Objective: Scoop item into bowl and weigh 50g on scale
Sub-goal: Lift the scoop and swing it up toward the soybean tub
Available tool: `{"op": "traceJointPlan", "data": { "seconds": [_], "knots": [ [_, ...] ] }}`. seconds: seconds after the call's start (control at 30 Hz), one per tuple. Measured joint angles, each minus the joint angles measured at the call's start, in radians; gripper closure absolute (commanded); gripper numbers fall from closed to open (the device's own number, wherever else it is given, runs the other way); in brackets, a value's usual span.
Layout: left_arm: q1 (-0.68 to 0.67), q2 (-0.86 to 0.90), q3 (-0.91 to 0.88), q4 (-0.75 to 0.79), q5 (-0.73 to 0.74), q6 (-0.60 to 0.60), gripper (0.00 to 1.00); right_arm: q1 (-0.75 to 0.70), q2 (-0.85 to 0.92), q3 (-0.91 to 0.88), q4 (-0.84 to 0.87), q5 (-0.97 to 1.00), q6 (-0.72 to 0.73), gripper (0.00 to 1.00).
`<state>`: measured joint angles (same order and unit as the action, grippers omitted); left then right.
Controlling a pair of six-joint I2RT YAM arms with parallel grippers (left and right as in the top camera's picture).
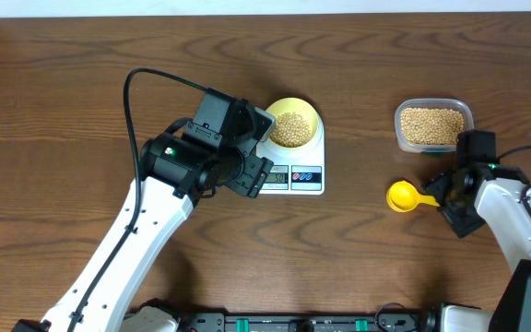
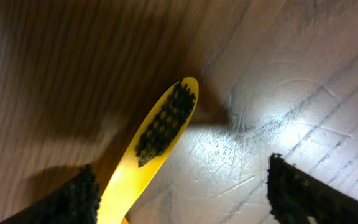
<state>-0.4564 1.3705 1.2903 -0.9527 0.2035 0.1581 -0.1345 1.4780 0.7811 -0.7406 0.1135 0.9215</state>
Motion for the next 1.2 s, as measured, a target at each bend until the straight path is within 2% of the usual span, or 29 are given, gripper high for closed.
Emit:
{"op": "traceJointPlan", "data": {
  "seconds": [0.17, 0.87, 1.2],
  "knots": [
    [0.0, 0.0, 0.0, 0.0, 0.0, 0.0, 0.27, 0.0, 0.0, -0.023, 0.037, 0.008, 0.019, 0.38],
    [0.0, 0.0, 0.0, 0.0, 0.0, 0.0, 0.27, -0.006, 0.087, -0.037, 0.132, 0.032, 0.063, 0.51],
    [0.0, 0.0, 0.0, 0.0, 0.0, 0.0, 0.27, -0.006, 0.091, -0.038, 0.137, 0.034, 0.066, 0.76]
  ]
}}
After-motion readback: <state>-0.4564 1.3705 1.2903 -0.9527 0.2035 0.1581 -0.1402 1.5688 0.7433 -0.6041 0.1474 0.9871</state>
